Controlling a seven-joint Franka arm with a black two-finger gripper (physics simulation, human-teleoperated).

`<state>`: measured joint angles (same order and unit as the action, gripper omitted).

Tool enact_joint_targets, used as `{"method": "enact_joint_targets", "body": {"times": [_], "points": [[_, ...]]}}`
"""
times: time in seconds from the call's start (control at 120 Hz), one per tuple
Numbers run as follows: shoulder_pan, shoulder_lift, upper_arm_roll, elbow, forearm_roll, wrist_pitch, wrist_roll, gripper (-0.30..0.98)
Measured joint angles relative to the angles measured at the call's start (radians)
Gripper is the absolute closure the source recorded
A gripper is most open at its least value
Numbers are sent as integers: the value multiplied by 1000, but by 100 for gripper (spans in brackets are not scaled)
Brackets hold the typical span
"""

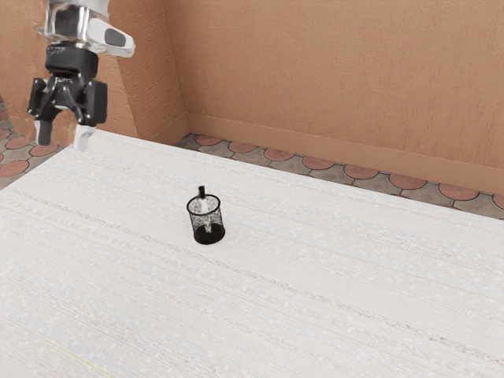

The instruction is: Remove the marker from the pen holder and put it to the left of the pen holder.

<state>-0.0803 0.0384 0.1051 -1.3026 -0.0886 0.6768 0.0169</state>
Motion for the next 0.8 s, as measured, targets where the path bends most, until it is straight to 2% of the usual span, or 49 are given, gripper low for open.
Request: {"method": "enact_joint_targets", "body": {"times": [0.125,0.217,0.3,0.467,0.642,0.8], "points": [[71,41,-5,-74,-17,286,9,0],[100,174,-19,-73,-26,458,15,0],[87,265,-38,-79,-26,622,20,0],[-13,433,-28,-14,-28,882,27,0],[-19,431,-24,-179,6,1181,35,0],[-1,455,-28,-207,13,1416,53,0]]}}
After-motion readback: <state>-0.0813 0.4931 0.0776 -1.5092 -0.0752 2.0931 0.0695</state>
